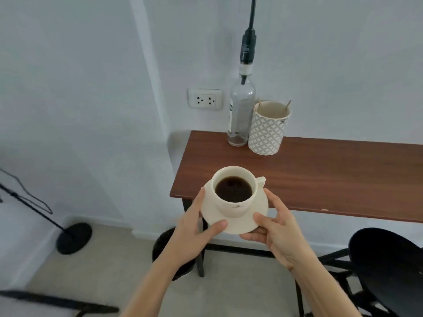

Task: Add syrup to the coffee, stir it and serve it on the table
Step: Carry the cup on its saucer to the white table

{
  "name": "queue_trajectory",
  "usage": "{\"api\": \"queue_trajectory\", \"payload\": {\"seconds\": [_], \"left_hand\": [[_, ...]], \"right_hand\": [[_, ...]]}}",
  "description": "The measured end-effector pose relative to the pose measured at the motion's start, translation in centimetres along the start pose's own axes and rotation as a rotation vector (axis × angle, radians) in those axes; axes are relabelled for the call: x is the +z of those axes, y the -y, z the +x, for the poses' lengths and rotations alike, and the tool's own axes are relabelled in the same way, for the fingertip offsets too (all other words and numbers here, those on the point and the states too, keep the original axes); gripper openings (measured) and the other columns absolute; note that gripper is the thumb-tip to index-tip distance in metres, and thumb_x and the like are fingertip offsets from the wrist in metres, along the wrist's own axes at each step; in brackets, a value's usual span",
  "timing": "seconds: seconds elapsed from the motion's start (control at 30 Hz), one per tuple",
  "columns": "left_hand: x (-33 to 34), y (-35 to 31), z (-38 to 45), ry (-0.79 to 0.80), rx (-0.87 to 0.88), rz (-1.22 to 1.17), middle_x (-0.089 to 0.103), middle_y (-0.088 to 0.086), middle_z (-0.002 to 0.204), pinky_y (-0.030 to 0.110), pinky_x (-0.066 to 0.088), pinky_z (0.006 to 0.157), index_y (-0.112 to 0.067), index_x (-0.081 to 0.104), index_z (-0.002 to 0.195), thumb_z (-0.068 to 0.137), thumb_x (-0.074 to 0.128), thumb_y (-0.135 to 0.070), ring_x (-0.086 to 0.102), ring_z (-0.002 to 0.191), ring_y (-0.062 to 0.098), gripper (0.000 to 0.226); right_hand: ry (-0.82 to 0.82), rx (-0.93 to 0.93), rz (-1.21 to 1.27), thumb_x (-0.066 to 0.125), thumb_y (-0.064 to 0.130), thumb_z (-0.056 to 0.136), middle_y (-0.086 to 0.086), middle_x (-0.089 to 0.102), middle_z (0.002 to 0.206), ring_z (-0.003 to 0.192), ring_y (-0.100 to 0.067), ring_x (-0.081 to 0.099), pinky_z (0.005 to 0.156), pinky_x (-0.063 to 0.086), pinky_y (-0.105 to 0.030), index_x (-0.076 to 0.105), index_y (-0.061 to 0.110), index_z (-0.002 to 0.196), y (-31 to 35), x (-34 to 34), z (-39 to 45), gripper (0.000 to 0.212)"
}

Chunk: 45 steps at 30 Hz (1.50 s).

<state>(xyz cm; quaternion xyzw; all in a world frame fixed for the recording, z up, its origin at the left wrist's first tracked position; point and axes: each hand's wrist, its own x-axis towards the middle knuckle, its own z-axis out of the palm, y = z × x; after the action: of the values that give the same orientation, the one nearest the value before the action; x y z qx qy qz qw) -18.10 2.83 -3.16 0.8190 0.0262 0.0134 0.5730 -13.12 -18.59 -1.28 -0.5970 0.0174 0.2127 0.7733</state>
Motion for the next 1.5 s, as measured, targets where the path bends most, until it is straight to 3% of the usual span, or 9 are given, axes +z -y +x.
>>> {"api": "queue_trajectory", "payload": {"seconds": [0.1,0.2,0.43,0.63,0.8,1.03,1.2,1.37,1.5], "left_hand": [[-0.8,0.1,-3.2,-0.134,-0.062,-0.150,0.063,-0.018,0.138,0.030,0.055,0.106,-0.040,0.028,0.159,0.088,0.083,-0.024,0.069,0.121,0.009,0.091],[-2.0,0.2,-7.1,-0.272,-0.078,-0.211,0.068,-0.028,0.126,0.023,0.060,0.091,-0.048,0.039,0.148,0.084,0.086,-0.020,0.075,0.110,0.015,0.085],[-5.9,1.3,-18.9,-0.589,-0.131,-0.269,0.068,-0.006,0.130,0.021,0.060,0.072,-0.039,0.044,0.149,0.086,0.082,-0.005,0.079,0.092,0.015,0.082],[-10.3,2.2,-32.4,-0.860,-0.227,-0.243,0.063,0.002,0.138,0.044,0.066,0.086,-0.030,0.038,0.157,0.085,0.083,-0.005,0.075,0.105,0.031,0.088],[-14.0,3.2,-45.6,-1.026,-0.259,-0.185,0.062,0.011,0.134,0.036,0.066,0.081,-0.022,0.041,0.155,0.085,0.083,-0.004,0.077,0.101,0.026,0.084],[-17.7,4.3,-63.2,-1.203,-0.279,-0.179,0.064,0.010,0.127,0.025,0.062,0.072,-0.044,0.052,0.141,0.084,0.085,-0.007,0.076,0.089,0.014,0.076],[-20.0,6.1,-73.3,-1.350,-0.304,-0.213,0.072,-0.018,0.106,0.021,0.062,0.069,-0.082,0.057,0.099,0.083,0.085,-0.004,0.077,0.085,0.013,0.084],[-23.3,8.3,-80.3,-1.461,-0.371,-0.238,0.068,-0.001,0.123,0.019,0.059,0.070,-0.052,0.051,0.135,0.083,0.086,-0.007,0.076,0.079,0.006,0.077],[-27.4,10.2,-84.7,-1.488,-0.409,-0.220,0.068,0.012,0.123,0.024,0.060,0.072,-0.029,0.048,0.150,0.083,0.086,-0.008,0.074,0.082,0.019,0.080]], "right_hand": [[0.120,0.020,-0.055,0.050,-0.006,0.099,-0.007,0.080,0.090,0.076,-0.038,0.077,0.059,0.064,-0.038,0.039,0.028,0.146,0.3,1.4,-0.3,0.060],[0.242,0.071,-0.096,0.050,-0.006,0.099,-0.018,0.079,0.092,0.076,-0.038,0.077,0.060,0.064,-0.038,0.038,0.030,0.146,-0.1,3.9,-1.2,0.060],[0.550,0.157,-0.186,0.052,-0.006,0.098,-0.022,0.077,0.100,0.082,-0.041,0.076,0.060,0.065,-0.040,0.042,0.030,0.144,-3.3,12.8,-4.9,0.059],[0.809,0.214,-0.247,0.052,-0.007,0.098,-0.024,0.077,0.095,0.077,-0.038,0.077,0.059,0.064,-0.039,0.040,0.030,0.145,-8.2,23.1,-11.6,0.061],[0.961,0.265,-0.270,0.053,-0.007,0.097,-0.015,0.080,0.084,0.073,-0.033,0.078,0.057,0.063,-0.036,0.037,0.027,0.149,-14.1,31.7,-20.2,0.065],[1.156,0.368,-0.284,0.053,-0.008,0.096,-0.011,0.081,0.085,0.074,-0.033,0.078,0.058,0.064,-0.037,0.034,0.029,0.150,-22.1,42.1,-33.0,0.068],[1.271,0.441,-0.317,0.050,-0.009,0.097,-0.011,0.081,0.082,0.071,-0.033,0.078,0.057,0.064,-0.037,0.032,0.028,0.151,-26.6,48.8,-40.3,0.069],[1.365,0.478,-0.365,0.049,-0.008,0.098,-0.010,0.080,0.081,0.068,-0.032,0.077,0.055,0.064,-0.036,0.033,0.025,0.151,-30.7,55.8,-45.5,0.065],[1.407,0.466,-0.377,0.050,-0.008,0.098,-0.009,0.080,0.077,0.066,-0.031,0.077,0.056,0.064,-0.035,0.033,0.025,0.151,-34.1,61.4,-48.2,0.064]]}}
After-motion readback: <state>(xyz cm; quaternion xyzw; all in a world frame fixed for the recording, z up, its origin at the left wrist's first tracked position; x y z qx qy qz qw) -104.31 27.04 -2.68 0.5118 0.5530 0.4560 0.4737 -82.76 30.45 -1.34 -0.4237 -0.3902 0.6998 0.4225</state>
